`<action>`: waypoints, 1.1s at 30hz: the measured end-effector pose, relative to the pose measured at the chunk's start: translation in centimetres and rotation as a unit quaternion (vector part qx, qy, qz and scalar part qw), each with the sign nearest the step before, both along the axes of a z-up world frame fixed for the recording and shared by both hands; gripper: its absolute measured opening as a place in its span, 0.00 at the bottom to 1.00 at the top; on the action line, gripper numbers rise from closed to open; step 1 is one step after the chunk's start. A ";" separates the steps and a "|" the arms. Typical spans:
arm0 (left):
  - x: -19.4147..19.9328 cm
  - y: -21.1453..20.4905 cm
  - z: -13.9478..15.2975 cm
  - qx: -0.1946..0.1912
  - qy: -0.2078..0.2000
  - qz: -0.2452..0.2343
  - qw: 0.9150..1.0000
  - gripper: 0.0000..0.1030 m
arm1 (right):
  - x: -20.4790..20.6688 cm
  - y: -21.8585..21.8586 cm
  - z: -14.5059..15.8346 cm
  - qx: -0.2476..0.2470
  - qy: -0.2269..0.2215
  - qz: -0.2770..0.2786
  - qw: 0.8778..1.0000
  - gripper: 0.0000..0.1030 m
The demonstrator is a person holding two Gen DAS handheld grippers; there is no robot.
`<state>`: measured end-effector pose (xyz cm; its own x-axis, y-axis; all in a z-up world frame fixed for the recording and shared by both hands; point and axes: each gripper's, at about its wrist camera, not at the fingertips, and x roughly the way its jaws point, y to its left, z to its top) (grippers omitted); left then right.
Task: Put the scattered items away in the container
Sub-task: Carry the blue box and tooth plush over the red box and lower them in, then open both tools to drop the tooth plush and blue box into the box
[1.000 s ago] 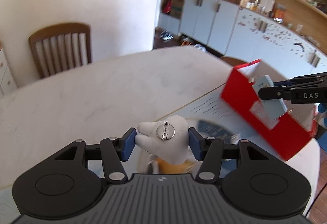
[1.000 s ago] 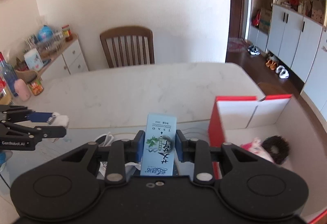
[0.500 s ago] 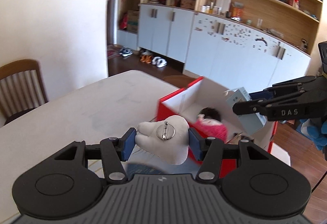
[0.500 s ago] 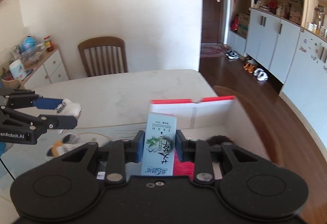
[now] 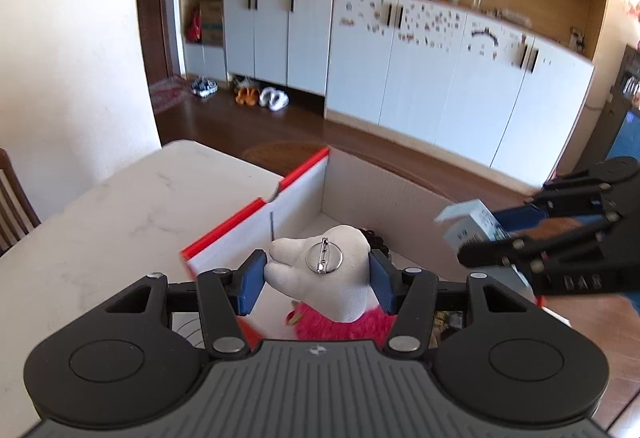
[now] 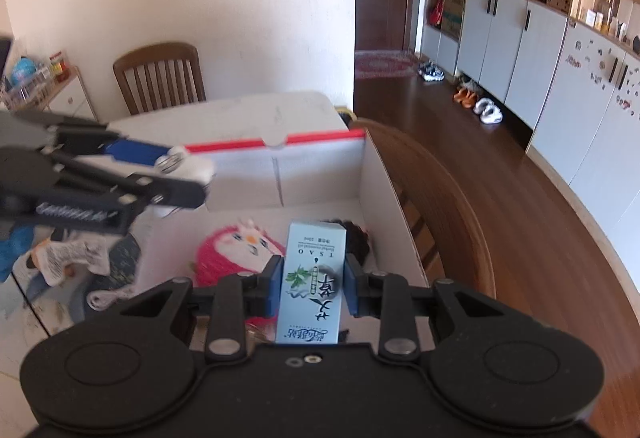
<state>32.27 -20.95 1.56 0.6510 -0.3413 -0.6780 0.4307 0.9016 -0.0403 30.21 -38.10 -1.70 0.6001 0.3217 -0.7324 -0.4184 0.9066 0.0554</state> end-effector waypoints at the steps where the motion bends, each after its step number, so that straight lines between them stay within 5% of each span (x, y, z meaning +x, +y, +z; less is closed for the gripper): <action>1: 0.8 -0.7 -0.4 0.005 0.005 -0.002 1.000 0.52 | 0.3 -0.1 -0.5 -0.001 0.005 0.002 1.000 1.00; 14: 8.6 -5.8 -5.2 0.066 0.068 -0.022 0.995 0.53 | 2.1 2.1 -4.9 -0.040 0.045 0.064 0.996 1.00; 33: 11.1 -8.2 -8.1 0.120 0.140 -0.039 0.982 0.53 | 2.3 3.6 -6.1 -0.068 0.093 0.078 0.990 1.00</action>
<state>43.40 -29.14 -6.51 0.4051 -0.1907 -0.8942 0.5018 0.8639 0.0431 32.46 -34.52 -7.75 0.4012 0.2915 -0.8684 -0.5485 0.8357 0.0271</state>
